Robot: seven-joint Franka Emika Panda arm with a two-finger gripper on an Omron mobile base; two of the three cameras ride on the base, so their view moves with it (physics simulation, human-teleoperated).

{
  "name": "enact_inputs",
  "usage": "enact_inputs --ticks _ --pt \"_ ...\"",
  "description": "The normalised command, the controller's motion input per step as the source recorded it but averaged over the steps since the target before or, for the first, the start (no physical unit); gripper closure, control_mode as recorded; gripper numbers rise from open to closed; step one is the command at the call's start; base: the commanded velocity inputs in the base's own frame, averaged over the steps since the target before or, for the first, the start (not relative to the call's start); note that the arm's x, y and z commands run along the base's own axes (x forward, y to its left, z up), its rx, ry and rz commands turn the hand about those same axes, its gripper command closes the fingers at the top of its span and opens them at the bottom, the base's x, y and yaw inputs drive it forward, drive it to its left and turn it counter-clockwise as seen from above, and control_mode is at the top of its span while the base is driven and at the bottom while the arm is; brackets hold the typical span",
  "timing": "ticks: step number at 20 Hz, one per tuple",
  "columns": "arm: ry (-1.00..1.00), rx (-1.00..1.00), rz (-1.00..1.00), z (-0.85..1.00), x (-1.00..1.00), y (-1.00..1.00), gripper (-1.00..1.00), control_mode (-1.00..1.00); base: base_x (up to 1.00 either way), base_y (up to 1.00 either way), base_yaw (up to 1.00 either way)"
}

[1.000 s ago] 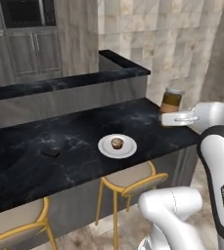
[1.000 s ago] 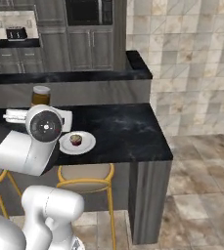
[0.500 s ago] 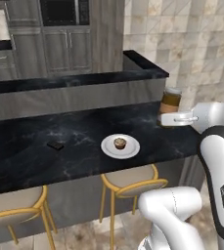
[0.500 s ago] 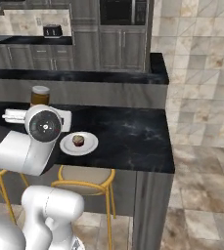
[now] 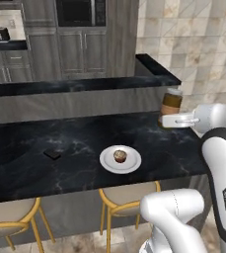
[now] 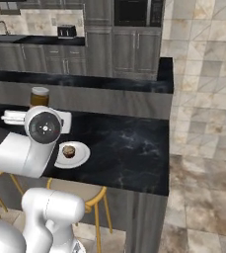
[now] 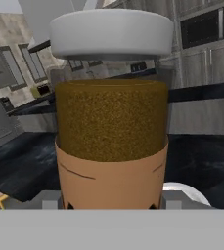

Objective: Take the cinnamon bottle from the cabinet and place it on the dining table, next to the plate with the cupcake. Then take the chocolate from the dining counter and place it on the cupcake plate.

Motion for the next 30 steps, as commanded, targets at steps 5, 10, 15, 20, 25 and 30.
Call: enact_inputs --ticks 5,10,15,20,25,30 --pt "0.0 0.0 0.0 0.0 0.0 0.0 1.0 1.0 0.6 -0.4 0.16" --pt "0.0 0.0 0.0 0.0 0.0 0.0 1.0 1.0 0.62 -0.38 0.16" --pt "0.0 0.0 0.0 0.0 0.0 0.0 1.0 1.0 0.26 -0.15 0.08" --pt "0.0 0.0 0.0 0.0 0.0 0.0 1.0 1.0 0.01 0.0 0.0" --pt "0.0 0.0 0.0 0.0 0.0 0.0 1.0 1.0 0.0 0.0 0.0" --pt "0.0 0.0 0.0 0.0 0.0 0.0 1.0 1.0 0.03 -0.09 0.04"
